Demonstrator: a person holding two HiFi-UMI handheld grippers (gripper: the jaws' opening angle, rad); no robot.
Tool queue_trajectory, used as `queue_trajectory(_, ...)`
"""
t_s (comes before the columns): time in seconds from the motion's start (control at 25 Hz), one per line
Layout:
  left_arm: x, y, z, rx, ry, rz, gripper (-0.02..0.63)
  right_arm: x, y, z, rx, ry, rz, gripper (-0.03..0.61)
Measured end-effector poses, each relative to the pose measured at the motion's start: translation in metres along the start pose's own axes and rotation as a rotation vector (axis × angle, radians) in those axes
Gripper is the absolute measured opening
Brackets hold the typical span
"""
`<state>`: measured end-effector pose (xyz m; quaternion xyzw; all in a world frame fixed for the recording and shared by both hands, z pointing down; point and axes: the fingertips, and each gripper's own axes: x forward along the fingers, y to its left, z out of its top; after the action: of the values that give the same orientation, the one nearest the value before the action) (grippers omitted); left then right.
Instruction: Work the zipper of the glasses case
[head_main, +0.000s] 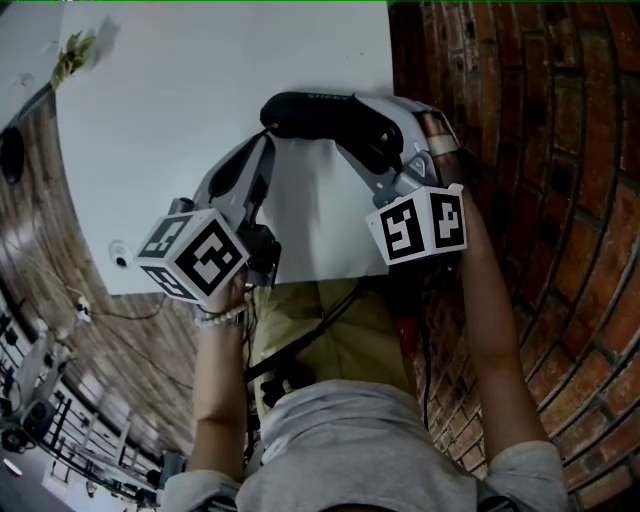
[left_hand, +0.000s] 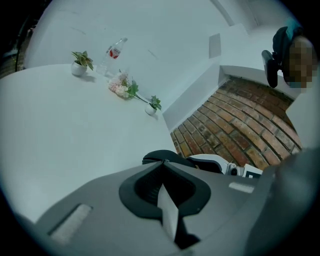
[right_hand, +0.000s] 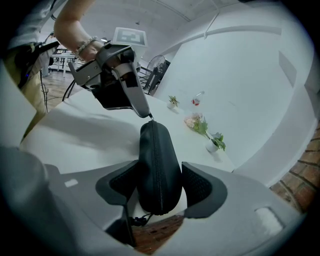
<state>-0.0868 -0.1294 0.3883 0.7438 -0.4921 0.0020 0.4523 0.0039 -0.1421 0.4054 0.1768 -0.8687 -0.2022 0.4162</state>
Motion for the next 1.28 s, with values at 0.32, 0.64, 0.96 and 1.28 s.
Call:
queue_trajectory(0.32,0.002,0.016,0.002,0.012,-0.007,0.037,0.025,0.0,0.0,0.0,-0.005,-0.002,-0.004,0.272)
queue_trajectory(0.64,0.002,0.022,0.0,0.14,0.012,0.109,0.053,0.0,0.0,0.0,0.004,-0.019,-0.029,0.275)
queue_trajectory(0.96,-0.005,0.006,0.003,0.205,-0.006,0.054,0.144,-0.004,0.006,0.001,-0.062,-0.036,-0.047,0.285)
queue_trajectory(1.28,-0.024,-0.009,0.015,0.251,-0.086,0.009,0.141,-0.012,0.022,0.004,-0.045,-0.031,-0.043,0.308)
